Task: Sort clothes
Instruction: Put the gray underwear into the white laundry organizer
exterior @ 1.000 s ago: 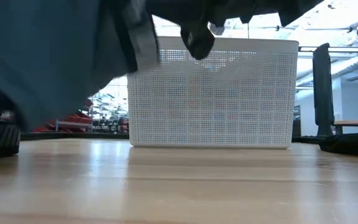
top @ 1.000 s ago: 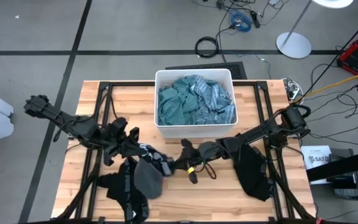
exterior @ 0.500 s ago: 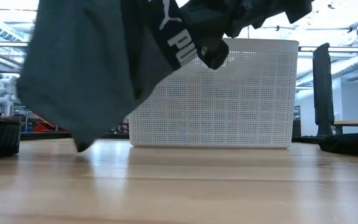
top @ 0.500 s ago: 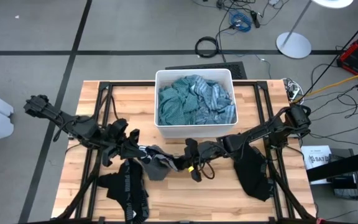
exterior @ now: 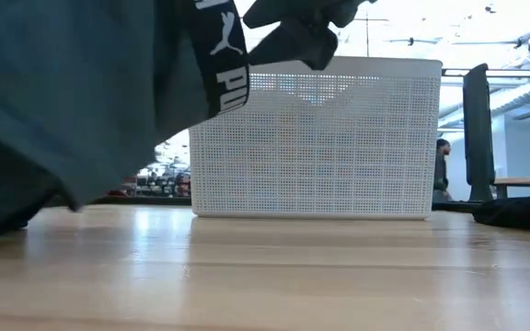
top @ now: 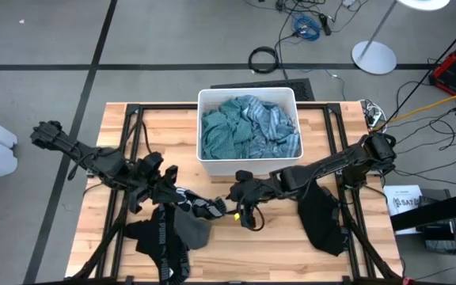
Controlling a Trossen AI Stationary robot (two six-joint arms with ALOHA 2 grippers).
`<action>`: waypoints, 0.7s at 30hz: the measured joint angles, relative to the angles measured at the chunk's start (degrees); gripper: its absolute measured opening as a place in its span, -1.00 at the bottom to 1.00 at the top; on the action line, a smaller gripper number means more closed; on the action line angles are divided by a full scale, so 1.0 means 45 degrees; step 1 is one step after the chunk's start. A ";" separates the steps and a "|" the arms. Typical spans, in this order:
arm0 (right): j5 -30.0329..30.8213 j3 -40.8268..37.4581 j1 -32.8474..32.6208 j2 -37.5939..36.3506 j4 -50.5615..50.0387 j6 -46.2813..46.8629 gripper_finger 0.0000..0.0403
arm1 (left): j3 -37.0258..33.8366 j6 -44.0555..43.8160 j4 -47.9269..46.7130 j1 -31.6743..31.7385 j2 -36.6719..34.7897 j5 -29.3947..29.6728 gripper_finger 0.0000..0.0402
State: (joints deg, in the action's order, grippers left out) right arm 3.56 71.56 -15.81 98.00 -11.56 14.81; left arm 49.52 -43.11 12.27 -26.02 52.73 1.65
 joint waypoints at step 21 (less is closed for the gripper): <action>0.0153 -0.0013 0.1035 0.0702 -0.0026 0.0982 0.32 | 0.0000 -0.0355 -0.0184 0.0004 -0.0005 -0.0952 -0.95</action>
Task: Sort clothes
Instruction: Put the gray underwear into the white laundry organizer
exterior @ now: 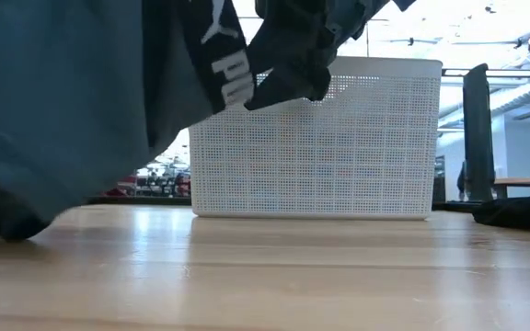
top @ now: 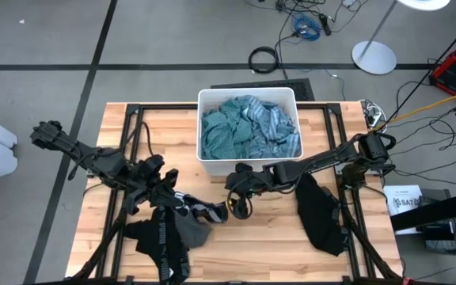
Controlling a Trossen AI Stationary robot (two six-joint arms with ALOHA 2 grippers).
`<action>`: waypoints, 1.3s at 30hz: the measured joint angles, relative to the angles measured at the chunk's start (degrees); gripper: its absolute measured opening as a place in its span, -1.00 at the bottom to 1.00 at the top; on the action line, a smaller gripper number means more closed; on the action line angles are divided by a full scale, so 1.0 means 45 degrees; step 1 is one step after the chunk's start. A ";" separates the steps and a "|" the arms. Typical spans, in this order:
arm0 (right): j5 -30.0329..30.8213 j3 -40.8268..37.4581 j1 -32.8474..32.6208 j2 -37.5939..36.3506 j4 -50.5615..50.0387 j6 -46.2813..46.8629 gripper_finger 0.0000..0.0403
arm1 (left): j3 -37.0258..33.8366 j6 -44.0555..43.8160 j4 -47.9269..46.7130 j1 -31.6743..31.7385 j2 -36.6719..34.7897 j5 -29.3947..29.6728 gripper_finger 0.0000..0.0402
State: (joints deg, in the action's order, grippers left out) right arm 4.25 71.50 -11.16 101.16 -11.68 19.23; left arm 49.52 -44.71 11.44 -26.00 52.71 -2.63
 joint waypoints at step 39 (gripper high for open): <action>0.2263 -0.0010 -0.0607 -0.3475 -0.3379 0.1149 -1.00 | 0.0005 0.0796 -0.0096 0.0050 -0.0005 -0.0307 -0.95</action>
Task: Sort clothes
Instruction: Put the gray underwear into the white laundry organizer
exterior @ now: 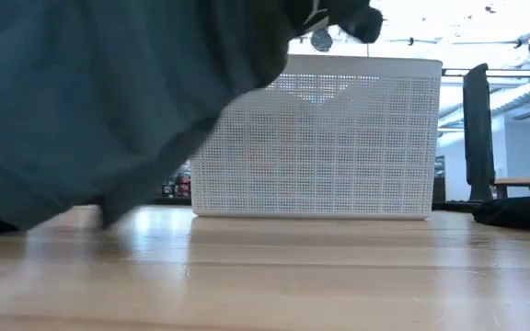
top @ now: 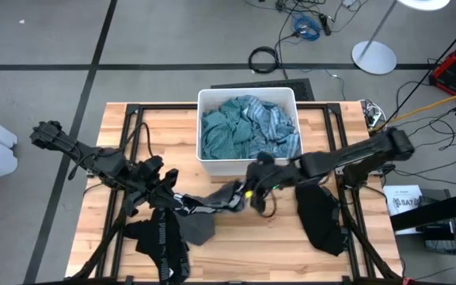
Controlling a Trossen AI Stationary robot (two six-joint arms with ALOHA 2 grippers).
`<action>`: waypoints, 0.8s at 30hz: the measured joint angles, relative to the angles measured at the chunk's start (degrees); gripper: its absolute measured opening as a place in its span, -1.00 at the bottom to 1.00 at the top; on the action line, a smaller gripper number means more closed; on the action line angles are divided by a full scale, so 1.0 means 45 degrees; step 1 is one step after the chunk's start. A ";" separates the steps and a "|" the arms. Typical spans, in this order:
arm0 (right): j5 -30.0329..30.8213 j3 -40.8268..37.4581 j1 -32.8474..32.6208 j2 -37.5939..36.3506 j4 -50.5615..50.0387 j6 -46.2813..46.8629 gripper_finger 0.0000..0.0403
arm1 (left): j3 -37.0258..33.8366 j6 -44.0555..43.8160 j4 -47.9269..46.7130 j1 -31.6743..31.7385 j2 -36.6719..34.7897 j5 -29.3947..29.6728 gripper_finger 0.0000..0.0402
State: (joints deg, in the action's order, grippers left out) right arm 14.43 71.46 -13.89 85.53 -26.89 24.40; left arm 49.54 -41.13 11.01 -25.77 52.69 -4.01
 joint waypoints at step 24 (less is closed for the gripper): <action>0.3229 -0.1012 -0.4347 -0.3008 -0.5333 0.6811 -1.00 | 0.0010 -0.0975 -0.1575 -0.0353 0.3324 0.1544 -0.95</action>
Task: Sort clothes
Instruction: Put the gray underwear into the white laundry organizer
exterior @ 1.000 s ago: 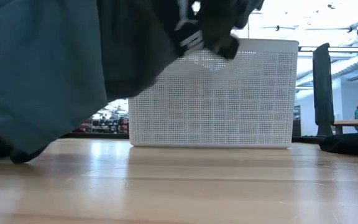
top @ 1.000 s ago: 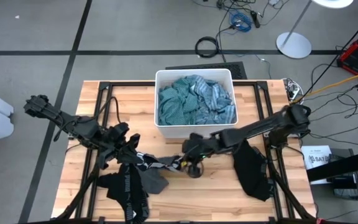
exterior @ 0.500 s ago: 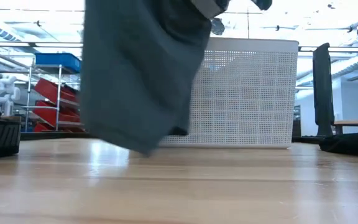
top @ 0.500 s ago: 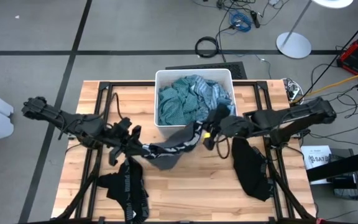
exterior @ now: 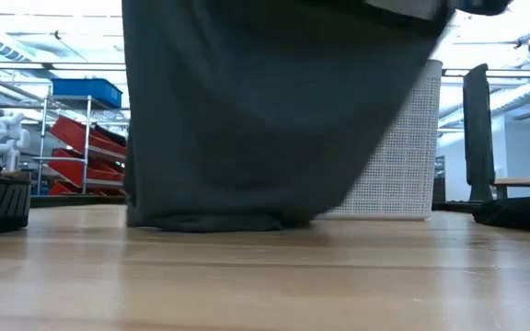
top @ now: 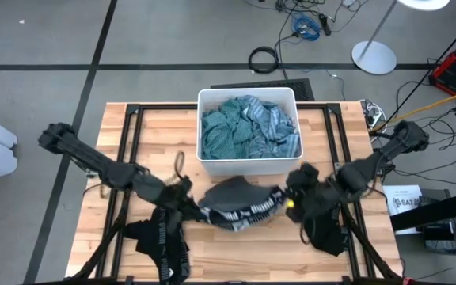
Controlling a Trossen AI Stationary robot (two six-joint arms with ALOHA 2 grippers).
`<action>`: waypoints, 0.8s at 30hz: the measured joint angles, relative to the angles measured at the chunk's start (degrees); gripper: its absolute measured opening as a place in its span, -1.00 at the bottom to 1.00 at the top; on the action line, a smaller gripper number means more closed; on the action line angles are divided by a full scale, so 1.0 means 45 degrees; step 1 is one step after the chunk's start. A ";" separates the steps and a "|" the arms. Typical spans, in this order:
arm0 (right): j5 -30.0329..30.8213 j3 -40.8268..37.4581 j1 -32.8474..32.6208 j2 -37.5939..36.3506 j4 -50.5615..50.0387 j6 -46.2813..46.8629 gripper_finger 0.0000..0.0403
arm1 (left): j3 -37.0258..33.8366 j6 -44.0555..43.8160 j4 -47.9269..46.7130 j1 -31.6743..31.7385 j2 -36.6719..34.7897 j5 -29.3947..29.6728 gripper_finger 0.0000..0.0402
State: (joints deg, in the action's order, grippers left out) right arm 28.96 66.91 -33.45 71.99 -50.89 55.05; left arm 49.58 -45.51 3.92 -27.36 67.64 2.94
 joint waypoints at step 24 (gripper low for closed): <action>-0.1746 -0.1126 -0.1099 0.1706 -0.0394 0.6225 -1.00 | -0.0005 -0.6018 0.4414 -0.1788 0.5933 0.2944 -0.95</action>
State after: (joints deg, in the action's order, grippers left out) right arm 21.11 61.84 -38.40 79.67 -52.66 83.06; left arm 49.56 -72.59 23.79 -35.41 94.35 16.19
